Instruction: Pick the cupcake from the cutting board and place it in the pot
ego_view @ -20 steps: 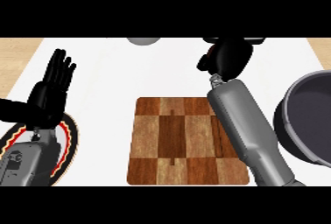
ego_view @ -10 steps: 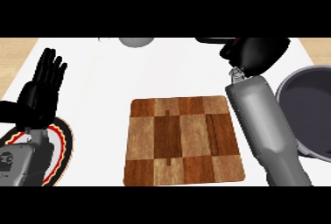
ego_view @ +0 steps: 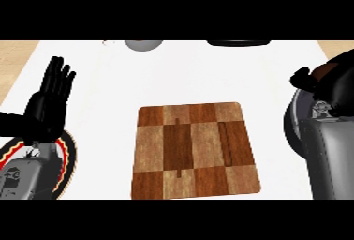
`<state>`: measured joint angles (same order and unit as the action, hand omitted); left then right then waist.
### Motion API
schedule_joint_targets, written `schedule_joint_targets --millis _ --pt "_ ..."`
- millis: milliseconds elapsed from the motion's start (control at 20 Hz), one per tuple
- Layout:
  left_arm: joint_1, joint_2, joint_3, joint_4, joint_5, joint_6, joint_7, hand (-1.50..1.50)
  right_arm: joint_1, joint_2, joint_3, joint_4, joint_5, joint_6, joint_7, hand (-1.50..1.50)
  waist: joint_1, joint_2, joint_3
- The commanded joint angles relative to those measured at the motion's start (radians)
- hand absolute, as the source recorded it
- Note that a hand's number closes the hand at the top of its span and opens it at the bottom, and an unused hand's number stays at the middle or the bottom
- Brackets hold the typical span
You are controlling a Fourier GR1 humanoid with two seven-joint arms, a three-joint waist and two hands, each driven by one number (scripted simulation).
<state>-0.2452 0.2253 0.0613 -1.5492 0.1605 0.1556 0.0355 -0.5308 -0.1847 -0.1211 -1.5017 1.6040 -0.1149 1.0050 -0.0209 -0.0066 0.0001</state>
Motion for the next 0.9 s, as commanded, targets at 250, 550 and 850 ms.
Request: schedule_joint_targets --millis 250,550,850 --pt "-0.045 0.000 0.008 -0.037 -0.007 0.002 0.073 0.00 0.202 -0.148 -0.189 -0.074 -0.239 -0.099 -0.187 1.50 0.018 0.006 0.000" --pt "0.005 -0.032 -0.012 -0.046 -0.029 -0.012 0.018 0.00 0.309 -0.191 -0.267 0.072 -0.334 -0.256 -0.333 1.50 0.021 0.007 0.000" --pt "-0.032 -0.020 0.027 0.049 -0.010 -0.058 -0.036 0.00 0.237 -0.206 -0.289 0.294 -0.391 -0.237 -0.362 1.50 0.025 0.009 0.000"
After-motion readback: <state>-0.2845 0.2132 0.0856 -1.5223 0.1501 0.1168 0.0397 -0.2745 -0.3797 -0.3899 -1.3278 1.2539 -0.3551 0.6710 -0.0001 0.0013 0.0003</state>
